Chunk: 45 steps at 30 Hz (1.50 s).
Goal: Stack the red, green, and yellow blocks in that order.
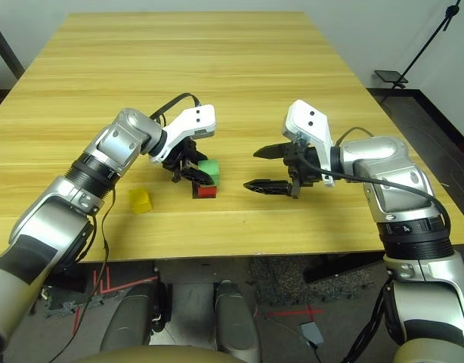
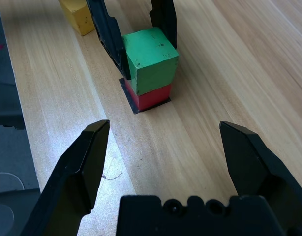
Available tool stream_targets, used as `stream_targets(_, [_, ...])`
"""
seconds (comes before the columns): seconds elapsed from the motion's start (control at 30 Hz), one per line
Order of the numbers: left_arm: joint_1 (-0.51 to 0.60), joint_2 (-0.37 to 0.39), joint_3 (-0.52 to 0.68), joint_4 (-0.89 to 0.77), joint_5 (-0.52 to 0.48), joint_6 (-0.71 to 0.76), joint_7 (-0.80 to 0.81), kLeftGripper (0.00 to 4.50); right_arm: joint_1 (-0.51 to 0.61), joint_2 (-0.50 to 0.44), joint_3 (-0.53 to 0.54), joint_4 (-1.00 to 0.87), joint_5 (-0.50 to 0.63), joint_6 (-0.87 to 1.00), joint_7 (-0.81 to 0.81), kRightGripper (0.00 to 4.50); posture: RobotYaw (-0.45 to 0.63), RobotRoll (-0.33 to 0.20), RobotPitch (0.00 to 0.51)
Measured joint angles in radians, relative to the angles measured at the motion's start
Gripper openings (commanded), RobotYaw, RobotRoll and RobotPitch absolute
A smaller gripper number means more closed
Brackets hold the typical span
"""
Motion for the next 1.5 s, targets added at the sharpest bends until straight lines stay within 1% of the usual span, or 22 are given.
stream_targets(0.13, [0.008,0.003,-0.001,-0.005,0.0,0.001,0.0,2.1,0.0,0.0,0.0,-0.003,0.0,0.001,0.0,4.5,0.01,-0.011,0.09])
stream_targets(0.2, [0.012,0.006,-0.001,-0.012,0.0,0.004,-0.001,2.87,0.0,0.0,0.0,-0.003,0.0,0.001,0.0,4.5,0.02,-0.011,0.089])
stream_targets(0.23, [0.013,0.007,-0.002,-0.013,0.0,0.006,-0.001,3.05,0.0,0.0,0.0,-0.003,0.0,0.001,0.0,4.5,0.02,-0.011,0.089])
stream_targets(0.3, [0.021,0.02,-0.012,-0.033,0.002,0.012,-0.007,3.66,0.0,0.0,0.0,-0.003,0.0,0.001,0.0,4.5,0.02,-0.012,0.089])
stream_targets(0.33, [0.033,0.029,-0.012,-0.055,0.002,0.022,-0.009,4.07,0.0,0.0,0.0,-0.003,0.0,0.001,0.0,4.5,0.03,-0.014,0.088])
stream_targets(0.37, [0.044,0.041,-0.017,-0.079,0.002,0.033,-0.014,4.37,0.0,0.0,0.0,-0.003,0.0,0.001,0.001,4.5,0.04,-0.014,0.088])
stream_targets(0.4, [0.053,0.054,-0.023,-0.106,0.002,0.046,-0.018,4.47,0.0,0.0,0.0,-0.002,0.0,0.001,0.001,4.5,0.05,-0.013,0.086])
stream_targets(0.43, [0.057,0.065,-0.026,-0.131,0.002,0.057,-0.021,4.47,0.0,0.0,0.0,-0.002,0.0,0.0,0.002,4.5,0.05,-0.014,0.085])
stream_targets(0.47, [0.069,0.084,-0.024,-0.189,-0.001,0.088,-0.02,4.47,-0.002,0.0,0.001,0.0,0.0,-0.001,0.003,4.5,0.06,-0.015,0.085])
stream_targets(0.57, [0.101,0.169,-0.008,-0.38,-0.014,0.198,-0.018,4.47,-0.006,-0.001,0.002,0.019,-0.001,-0.004,0.005,4.5,0.08,-0.018,0.083])
stream_targets(0.63, [0.134,0.263,0.004,-0.518,-0.031,0.268,-0.021,4.47,-0.016,0.001,0.004,0.026,-0.001,-0.007,0.006,4.5,0.09,-0.018,0.083])
stream_targets(0.7, [0.173,0.356,0.024,-0.622,-0.045,0.327,-0.025,4.47,-0.023,0.0,0.004,0.037,-0.001,-0.009,0.009,4.5,0.09,-0.019,0.082])
stream_targets(0.73, [0.199,0.415,0.029,-0.672,-0.053,0.352,-0.029,4.47,-0.025,0.001,0.005,0.042,-0.001,-0.011,0.012,4.5,0.1,-0.02,0.082])
stream_targets(0.77, [0.221,0.456,0.036,-0.701,-0.062,0.368,-0.031,4.47,-0.026,0.001,0.006,0.049,-0.001,-0.013,0.014,4.5,0.11,-0.021,0.081])
stream_targets(0.8, [0.245,0.492,0.041,-0.731,-0.067,0.382,-0.03,4.47,-0.028,0.002,0.006,0.055,-0.001,-0.018,0.016,4.5,0.11,-0.023,0.08])
stream_targets(0.87, [0.29,0.541,0.047,-0.772,-0.083,0.403,-0.021,4.47,-0.034,0.006,0.011,0.064,-0.001,-0.021,0.02,4.5,0.12,-0.026,0.08])
stream_targets(0.97, [0.354,0.567,0.063,-0.797,-0.105,0.415,0.012,4.47,-0.061,0.018,0.03,0.076,-0.001,-0.024,0.023,4.5,0.13,-0.032,0.08])
stream_targets(1.13, [0.404,0.565,0.064,-0.792,-0.119,0.41,0.074,4.47,-0.076,0.022,0.04,0.091,-0.002,-0.031,0.031,4.5,0.13,-0.039,0.077])
stream_targets(1.23, [0.433,0.548,0.06,-0.765,-0.117,0.379,0.119,4.47,-0.092,0.023,0.041,0.096,-0.003,-0.037,0.034,4.5,0.13,-0.039,0.077])
stream_targets(1.4, [0.489,0.549,0.029,-0.745,-0.115,0.331,0.143,4.47,-0.093,0.023,0.041,0.096,-0.002,-0.038,0.034,4.5,0.11,-0.042,0.074])
stream_targets(1.5, [0.505,0.549,0.014,-0.745,-0.115,0.312,0.146,3.91,-0.093,0.022,0.041,0.096,-0.002,-0.038,0.033,4.5,0.1,-0.042,0.073])
